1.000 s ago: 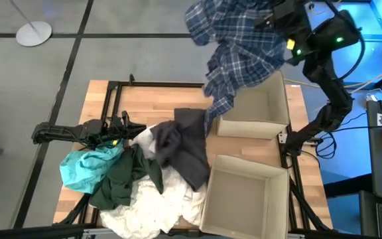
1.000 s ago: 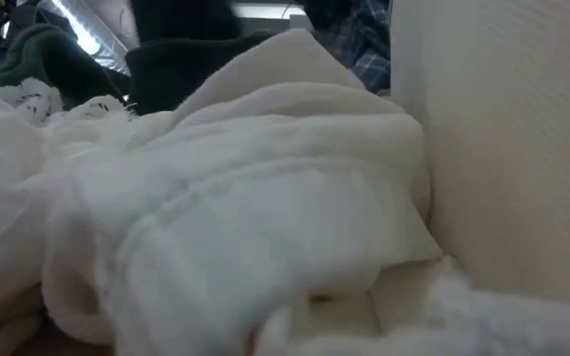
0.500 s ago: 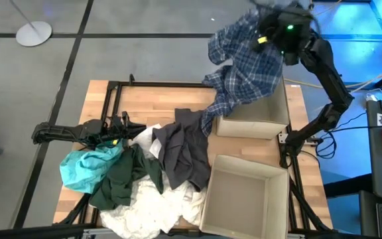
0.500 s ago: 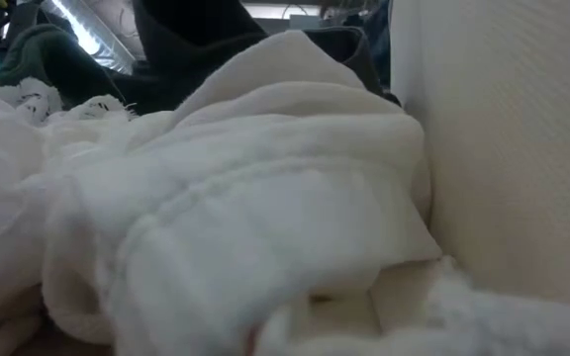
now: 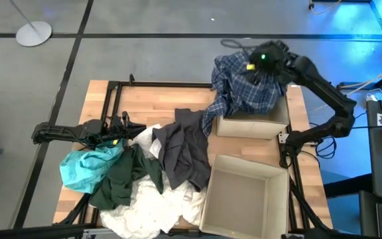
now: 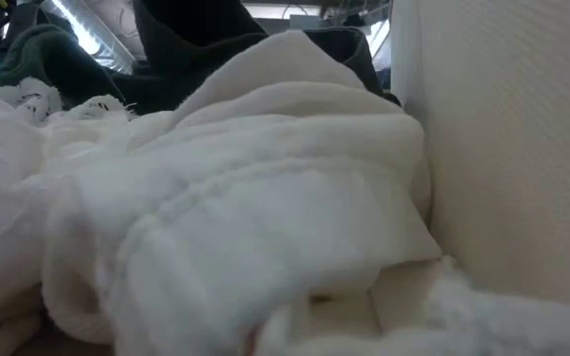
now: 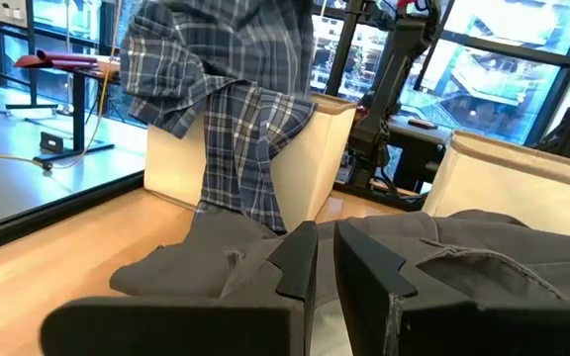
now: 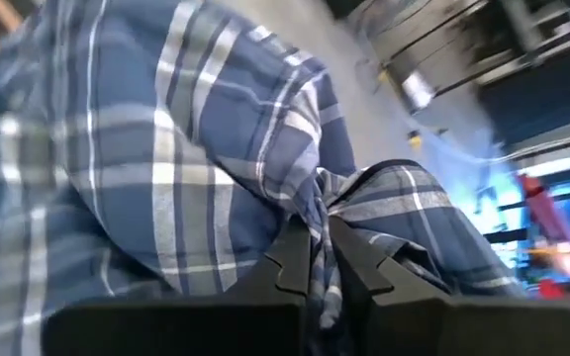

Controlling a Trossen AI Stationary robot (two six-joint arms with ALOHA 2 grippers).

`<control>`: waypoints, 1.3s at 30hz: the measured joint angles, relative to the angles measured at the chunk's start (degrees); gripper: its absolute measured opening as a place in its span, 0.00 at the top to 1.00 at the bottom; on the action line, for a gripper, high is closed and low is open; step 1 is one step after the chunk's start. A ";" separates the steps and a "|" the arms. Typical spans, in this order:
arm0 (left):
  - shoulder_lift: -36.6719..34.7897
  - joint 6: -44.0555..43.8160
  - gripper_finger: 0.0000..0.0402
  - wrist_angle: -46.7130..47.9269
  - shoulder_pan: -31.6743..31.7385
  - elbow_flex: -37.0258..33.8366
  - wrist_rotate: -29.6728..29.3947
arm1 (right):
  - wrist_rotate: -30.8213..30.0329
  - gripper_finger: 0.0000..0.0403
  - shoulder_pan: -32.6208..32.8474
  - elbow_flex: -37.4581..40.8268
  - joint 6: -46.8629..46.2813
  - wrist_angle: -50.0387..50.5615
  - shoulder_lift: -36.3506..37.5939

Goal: Sort clothes
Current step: Put the blue checkered long sleeve shirt into the top laundry organizer

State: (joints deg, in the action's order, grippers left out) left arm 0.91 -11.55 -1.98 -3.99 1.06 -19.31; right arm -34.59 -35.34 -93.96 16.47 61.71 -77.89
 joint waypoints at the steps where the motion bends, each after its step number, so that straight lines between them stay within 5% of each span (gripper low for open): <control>1: 0.00 0.00 0.93 0.00 0.00 0.00 0.00 | 1.55 0.96 -0.50 2.91 -0.96 -1.10 0.94; 8: 0.00 -0.06 0.93 0.00 0.00 0.00 0.00 | 18.31 0.96 -9.51 18.68 -5.35 -6.58 2.76; 15: 0.00 -1.14 0.93 0.00 0.00 0.00 0.00 | 33.72 0.91 -17.36 25.70 -9.93 -8.22 1.79; 24: 0.00 -0.44 0.93 0.00 0.00 0.00 -0.39 | 35.84 0.72 -18.35 26.30 -11.76 -5.61 1.11; 28: 0.00 -0.42 0.93 0.00 0.00 0.00 -0.39 | 35.23 0.57 -18.35 23.45 -11.19 -1.99 1.03; 34: 0.00 -0.44 0.93 0.00 0.00 0.00 -0.41 | 35.48 0.42 -18.29 9.08 -10.42 7.77 1.05; 39: 0.00 -0.04 0.93 0.02 0.00 0.00 -0.42 | 45.20 0.38 -15.88 1.10 -11.92 5.22 1.36</control>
State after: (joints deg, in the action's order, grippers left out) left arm 0.91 -11.60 -1.96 -3.99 1.06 -19.73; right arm 10.61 -51.21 -92.86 4.55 66.93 -76.53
